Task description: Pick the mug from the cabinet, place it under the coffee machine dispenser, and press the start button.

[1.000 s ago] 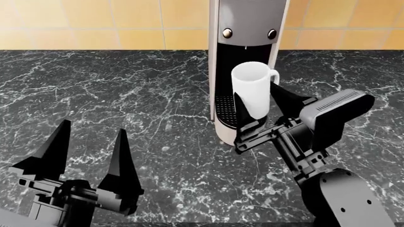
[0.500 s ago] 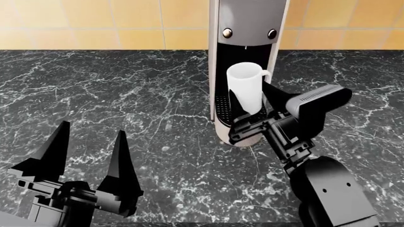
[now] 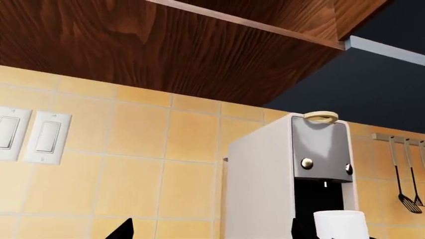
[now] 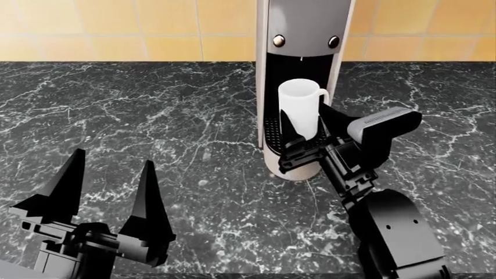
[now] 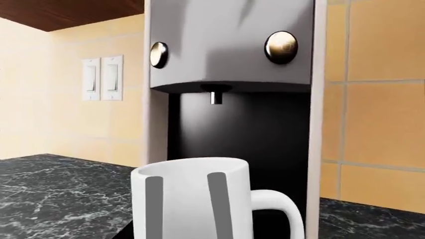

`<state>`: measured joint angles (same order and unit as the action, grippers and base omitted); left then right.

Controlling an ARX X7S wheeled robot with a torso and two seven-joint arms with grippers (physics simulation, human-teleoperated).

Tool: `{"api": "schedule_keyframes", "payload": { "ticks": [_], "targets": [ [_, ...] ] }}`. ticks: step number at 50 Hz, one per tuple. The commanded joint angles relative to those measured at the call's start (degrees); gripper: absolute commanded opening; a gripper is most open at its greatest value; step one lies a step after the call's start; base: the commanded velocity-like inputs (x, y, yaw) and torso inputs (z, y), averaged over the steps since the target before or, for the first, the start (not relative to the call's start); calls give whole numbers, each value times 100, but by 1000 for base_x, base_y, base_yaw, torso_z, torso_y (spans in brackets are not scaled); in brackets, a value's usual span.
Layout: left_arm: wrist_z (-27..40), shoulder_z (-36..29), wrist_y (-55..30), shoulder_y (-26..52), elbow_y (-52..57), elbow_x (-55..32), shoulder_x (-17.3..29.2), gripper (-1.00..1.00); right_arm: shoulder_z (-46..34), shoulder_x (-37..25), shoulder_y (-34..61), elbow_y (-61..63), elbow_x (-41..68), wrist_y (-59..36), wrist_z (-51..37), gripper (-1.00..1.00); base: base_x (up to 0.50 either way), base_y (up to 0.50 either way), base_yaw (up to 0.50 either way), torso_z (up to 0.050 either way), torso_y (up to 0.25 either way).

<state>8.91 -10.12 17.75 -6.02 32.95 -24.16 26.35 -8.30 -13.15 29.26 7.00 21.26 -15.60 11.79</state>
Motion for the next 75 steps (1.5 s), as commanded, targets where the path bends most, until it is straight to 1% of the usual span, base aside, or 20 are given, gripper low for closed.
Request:
{"api": "schedule_keyframes", "payload": {
  "ticks": [1, 8, 42, 54, 55, 75],
  "targets": [
    [18, 5, 20, -9, -19, 11, 10, 100, -36, 204, 182, -774, -413, 317, -74, -100, 0, 3, 9, 0, 0],
    [26, 1, 36, -34, -23, 19, 16, 100, -75, 164, 167, -787, -445, 238, -139, -100, 9, 1, 7, 0, -5],
    [34, -48, 71, -4, -86, -1, 30, 100, -66, 277, 725, -1124, -451, 301, -451, -100, 15, 3, 10, 0, -6],
    [54, -49, 100, -30, -95, 18, 32, 100, -151, 266, 657, -1188, -436, 304, -459, -100, 16, 4, 12, 0, -6],
    [57, -47, 102, -31, -94, 18, 33, 100, -155, 256, 646, -1166, -429, 265, -470, 100, 15, 4, 12, 0, 0],
    [77, -58, 119, -26, -88, 11, 51, 100, -243, -42, 71, 106, -185, -530, -688, 100, 0, 0, 0, 0, -2]
  ]
}}
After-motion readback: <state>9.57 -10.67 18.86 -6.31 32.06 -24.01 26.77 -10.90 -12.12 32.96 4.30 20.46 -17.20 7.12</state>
